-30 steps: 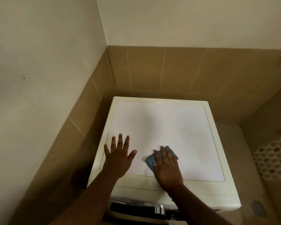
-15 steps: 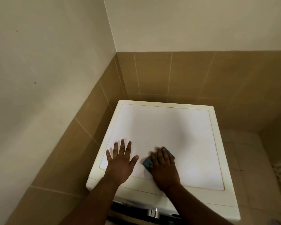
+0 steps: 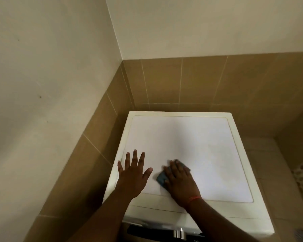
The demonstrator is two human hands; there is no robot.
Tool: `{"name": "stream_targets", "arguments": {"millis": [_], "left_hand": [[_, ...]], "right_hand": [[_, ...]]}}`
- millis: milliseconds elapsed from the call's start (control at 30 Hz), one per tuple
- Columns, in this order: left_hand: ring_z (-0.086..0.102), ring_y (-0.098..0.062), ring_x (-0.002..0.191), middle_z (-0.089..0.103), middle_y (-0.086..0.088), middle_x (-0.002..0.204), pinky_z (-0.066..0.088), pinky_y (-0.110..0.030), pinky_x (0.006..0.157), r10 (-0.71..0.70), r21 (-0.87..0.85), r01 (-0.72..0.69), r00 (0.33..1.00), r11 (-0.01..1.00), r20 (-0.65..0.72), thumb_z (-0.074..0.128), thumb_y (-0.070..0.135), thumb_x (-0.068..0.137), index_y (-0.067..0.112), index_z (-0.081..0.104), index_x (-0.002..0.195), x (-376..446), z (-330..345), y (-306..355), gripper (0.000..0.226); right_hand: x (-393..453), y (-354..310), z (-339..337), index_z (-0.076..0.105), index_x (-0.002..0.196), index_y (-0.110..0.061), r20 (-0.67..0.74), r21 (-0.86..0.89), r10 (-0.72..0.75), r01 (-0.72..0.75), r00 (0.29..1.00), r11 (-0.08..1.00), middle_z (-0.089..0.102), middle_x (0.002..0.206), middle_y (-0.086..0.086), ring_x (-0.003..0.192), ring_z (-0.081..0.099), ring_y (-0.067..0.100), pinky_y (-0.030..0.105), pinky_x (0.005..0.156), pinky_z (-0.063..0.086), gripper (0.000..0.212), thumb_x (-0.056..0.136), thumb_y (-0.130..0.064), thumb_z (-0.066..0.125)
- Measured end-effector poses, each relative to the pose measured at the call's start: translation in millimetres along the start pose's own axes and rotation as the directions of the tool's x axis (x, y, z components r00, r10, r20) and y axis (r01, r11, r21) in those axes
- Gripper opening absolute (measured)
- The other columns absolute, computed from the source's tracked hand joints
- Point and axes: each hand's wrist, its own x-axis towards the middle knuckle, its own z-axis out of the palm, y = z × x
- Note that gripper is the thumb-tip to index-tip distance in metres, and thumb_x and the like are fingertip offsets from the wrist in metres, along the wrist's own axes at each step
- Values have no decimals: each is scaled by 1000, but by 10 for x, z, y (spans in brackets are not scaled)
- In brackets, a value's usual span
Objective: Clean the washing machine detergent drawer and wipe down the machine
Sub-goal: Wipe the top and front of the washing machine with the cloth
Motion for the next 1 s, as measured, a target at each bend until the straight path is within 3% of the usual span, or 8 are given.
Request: {"name": "stream_targets", "arguments": {"millis": [67,200,333,533,733,867,933,1000], "left_hand": [[-12,-32,150,-15,-4,163,0,-61,117,14,4,-14,1000,1000,13,-35,76,67,31,-14,154,18,25,-128,100],[-13,-32,150,-15,-4,164,-1,-62,116,20,16,-20,999,1000,25,-35,75,67,31,-14,154,63,57,-458,100],[-11,-33,150,-11,-5,164,-1,-61,116,3,46,-6,999,999,50,-39,75,62,31,-13,154,77,48,-833,105],[-12,-31,150,-11,-4,164,-1,-58,119,5,-1,-5,998,1000,58,-37,75,62,32,-14,153,164,104,-1349,104],[-12,-28,151,-9,-3,165,-1,-57,119,74,-75,-71,996,995,44,-27,76,70,32,-8,155,224,82,-1578,97],[-12,-27,151,-8,-2,165,-3,-55,119,71,-86,-70,997,994,14,-15,73,80,32,-6,155,279,41,-1632,86],[-10,-27,151,-6,-2,165,-1,-55,119,90,-71,-89,996,993,4,-14,74,80,33,-4,155,312,65,-1667,86],[-6,-29,151,-3,-4,165,2,-55,120,95,-66,-95,995,993,-10,-21,74,76,32,-2,156,339,103,-1700,92]], "right_hand": [[20,-219,63,45,144,-20,12,68,144,-145,989,987,38,153,13,143,27,38,52,114,20,55,95,-46,39],[7,-567,136,38,147,-27,30,23,-164,163,986,986,33,157,7,146,26,32,51,115,29,54,98,-48,37],[194,-769,106,38,148,-22,-13,81,184,-183,983,980,31,156,12,146,23,35,54,116,23,55,98,-45,34],[305,-1479,237,34,148,-30,75,16,-268,268,960,963,36,155,5,142,34,29,50,114,24,56,98,-57,32],[757,-1931,268,38,146,-22,87,111,-11,2,996,994,35,155,11,145,26,36,56,114,27,55,98,-49,35],[814,-2006,322,40,143,-23,49,59,-276,273,960,960,44,149,12,141,35,36,54,112,33,51,99,-48,36],[1018,-1839,264,41,145,-21,30,49,-181,179,983,983,39,152,12,143,30,34,53,113,32,52,99,-47,35],[1157,-1783,250,40,147,-20,17,74,54,-55,998,996,34,155,13,145,26,35,53,114,30,54,99,-45,33]]}}
